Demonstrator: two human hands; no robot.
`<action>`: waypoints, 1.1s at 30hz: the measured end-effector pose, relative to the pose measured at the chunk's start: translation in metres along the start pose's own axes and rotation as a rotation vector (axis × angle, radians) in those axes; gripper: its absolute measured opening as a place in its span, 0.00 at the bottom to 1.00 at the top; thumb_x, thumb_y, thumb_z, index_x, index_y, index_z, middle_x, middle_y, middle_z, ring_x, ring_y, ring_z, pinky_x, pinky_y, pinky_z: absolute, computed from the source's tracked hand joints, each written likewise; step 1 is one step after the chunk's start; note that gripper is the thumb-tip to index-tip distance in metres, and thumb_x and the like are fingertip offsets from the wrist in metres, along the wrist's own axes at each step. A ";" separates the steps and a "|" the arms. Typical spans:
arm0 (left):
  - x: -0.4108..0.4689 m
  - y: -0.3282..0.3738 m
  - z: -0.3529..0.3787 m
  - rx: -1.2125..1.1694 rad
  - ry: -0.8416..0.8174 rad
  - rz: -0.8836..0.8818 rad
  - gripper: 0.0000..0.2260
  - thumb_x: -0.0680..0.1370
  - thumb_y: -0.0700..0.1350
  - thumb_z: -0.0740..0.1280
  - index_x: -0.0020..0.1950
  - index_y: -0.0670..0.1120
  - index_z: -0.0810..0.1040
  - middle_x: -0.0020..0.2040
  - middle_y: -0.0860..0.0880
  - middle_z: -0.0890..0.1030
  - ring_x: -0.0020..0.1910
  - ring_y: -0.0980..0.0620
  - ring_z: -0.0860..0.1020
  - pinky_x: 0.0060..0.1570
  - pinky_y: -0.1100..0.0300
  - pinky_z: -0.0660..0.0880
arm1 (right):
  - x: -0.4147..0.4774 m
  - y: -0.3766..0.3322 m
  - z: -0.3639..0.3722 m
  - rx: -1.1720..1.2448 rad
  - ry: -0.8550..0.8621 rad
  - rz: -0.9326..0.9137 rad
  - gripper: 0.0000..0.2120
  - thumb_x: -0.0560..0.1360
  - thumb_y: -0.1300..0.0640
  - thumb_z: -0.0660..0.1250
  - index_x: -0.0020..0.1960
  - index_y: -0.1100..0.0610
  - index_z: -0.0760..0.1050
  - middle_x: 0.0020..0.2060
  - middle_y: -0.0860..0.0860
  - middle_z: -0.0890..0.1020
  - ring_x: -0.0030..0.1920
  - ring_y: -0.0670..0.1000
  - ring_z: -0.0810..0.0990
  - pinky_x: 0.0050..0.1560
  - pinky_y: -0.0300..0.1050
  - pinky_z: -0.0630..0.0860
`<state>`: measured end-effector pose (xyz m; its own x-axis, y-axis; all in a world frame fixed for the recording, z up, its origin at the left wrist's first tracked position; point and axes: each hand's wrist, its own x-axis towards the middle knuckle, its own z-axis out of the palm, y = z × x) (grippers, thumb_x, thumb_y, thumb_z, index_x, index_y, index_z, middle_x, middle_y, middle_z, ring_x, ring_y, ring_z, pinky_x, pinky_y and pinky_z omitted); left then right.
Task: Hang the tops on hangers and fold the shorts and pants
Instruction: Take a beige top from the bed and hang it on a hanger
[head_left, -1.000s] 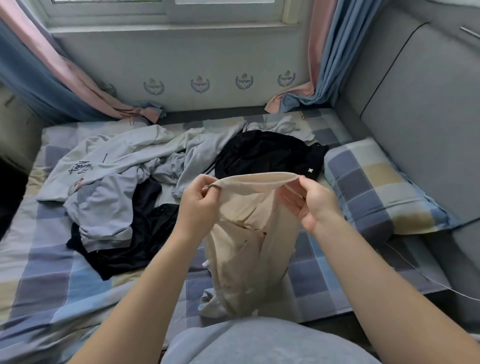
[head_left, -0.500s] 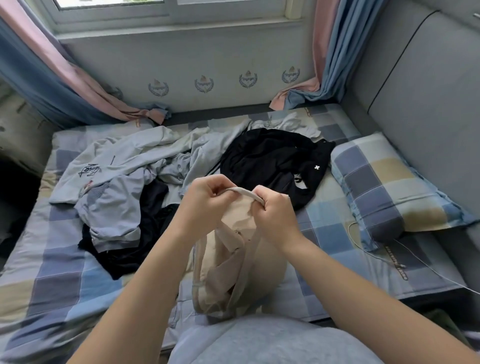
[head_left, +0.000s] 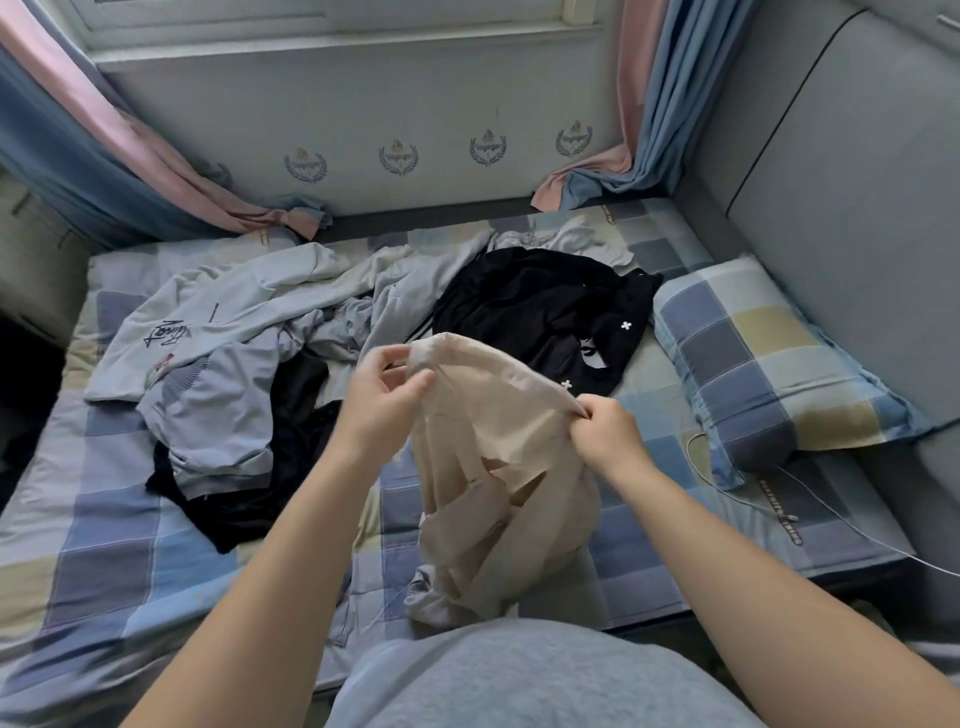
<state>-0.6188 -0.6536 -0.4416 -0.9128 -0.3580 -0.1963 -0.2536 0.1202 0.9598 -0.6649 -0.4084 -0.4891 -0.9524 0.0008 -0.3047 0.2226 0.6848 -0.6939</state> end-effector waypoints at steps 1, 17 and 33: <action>-0.003 -0.003 0.005 0.010 -0.093 -0.035 0.13 0.78 0.42 0.72 0.62 0.51 0.76 0.57 0.51 0.81 0.53 0.58 0.81 0.43 0.66 0.77 | -0.001 -0.009 0.000 0.055 -0.019 -0.019 0.11 0.73 0.64 0.60 0.32 0.59 0.66 0.28 0.52 0.69 0.35 0.53 0.65 0.34 0.48 0.60; -0.042 -0.034 0.058 0.483 -0.419 0.072 0.10 0.82 0.48 0.63 0.45 0.46 0.78 0.35 0.57 0.82 0.36 0.52 0.80 0.38 0.52 0.75 | -0.018 -0.068 -0.022 0.753 0.001 -0.089 0.07 0.81 0.62 0.64 0.49 0.63 0.80 0.39 0.55 0.83 0.41 0.51 0.83 0.43 0.48 0.82; -0.027 0.037 0.016 -0.549 -0.126 -0.127 0.12 0.85 0.48 0.62 0.44 0.44 0.75 0.31 0.50 0.78 0.29 0.54 0.79 0.30 0.61 0.77 | -0.029 0.003 0.040 -0.011 -0.380 -0.129 0.08 0.78 0.51 0.67 0.51 0.55 0.82 0.44 0.49 0.83 0.47 0.50 0.80 0.47 0.46 0.74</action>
<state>-0.6085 -0.6244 -0.4041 -0.9256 -0.2214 -0.3069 -0.1910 -0.4266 0.8840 -0.6283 -0.4354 -0.5083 -0.8270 -0.3537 -0.4370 0.1023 0.6696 -0.7356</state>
